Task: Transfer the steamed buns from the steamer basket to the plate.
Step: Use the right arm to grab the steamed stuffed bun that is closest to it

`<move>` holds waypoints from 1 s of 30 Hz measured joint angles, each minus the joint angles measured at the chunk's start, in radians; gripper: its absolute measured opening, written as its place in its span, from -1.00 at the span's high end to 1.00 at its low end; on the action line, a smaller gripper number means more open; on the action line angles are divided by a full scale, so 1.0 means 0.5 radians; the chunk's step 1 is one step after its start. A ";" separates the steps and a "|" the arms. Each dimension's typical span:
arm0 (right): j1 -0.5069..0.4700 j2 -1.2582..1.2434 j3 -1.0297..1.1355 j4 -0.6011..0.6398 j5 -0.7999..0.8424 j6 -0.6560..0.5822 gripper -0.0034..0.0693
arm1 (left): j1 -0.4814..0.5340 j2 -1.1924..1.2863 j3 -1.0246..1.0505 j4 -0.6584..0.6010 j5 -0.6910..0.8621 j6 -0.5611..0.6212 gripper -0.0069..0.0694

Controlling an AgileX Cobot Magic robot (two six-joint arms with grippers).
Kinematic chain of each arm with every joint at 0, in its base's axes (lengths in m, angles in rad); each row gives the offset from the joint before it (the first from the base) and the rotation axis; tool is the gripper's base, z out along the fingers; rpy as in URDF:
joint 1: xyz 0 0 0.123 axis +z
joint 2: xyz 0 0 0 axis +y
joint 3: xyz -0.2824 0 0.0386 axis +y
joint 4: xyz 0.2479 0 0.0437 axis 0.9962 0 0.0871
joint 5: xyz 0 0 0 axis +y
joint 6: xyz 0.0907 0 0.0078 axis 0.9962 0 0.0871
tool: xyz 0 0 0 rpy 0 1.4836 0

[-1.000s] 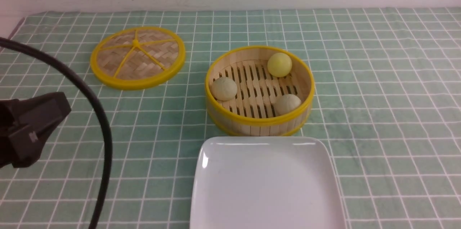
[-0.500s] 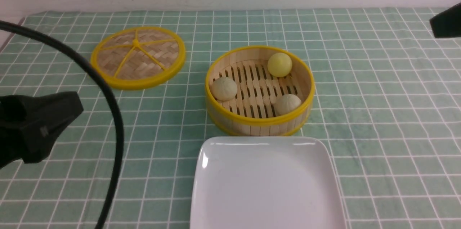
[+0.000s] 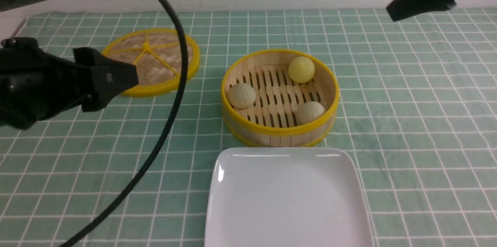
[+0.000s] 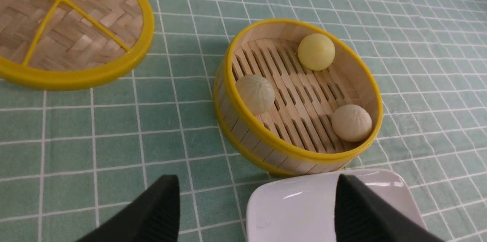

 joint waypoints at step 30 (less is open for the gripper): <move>0.452 0.890 -0.442 -0.562 -0.001 0.200 -0.04 | 0.000 0.654 -0.468 -0.160 0.020 0.279 -0.60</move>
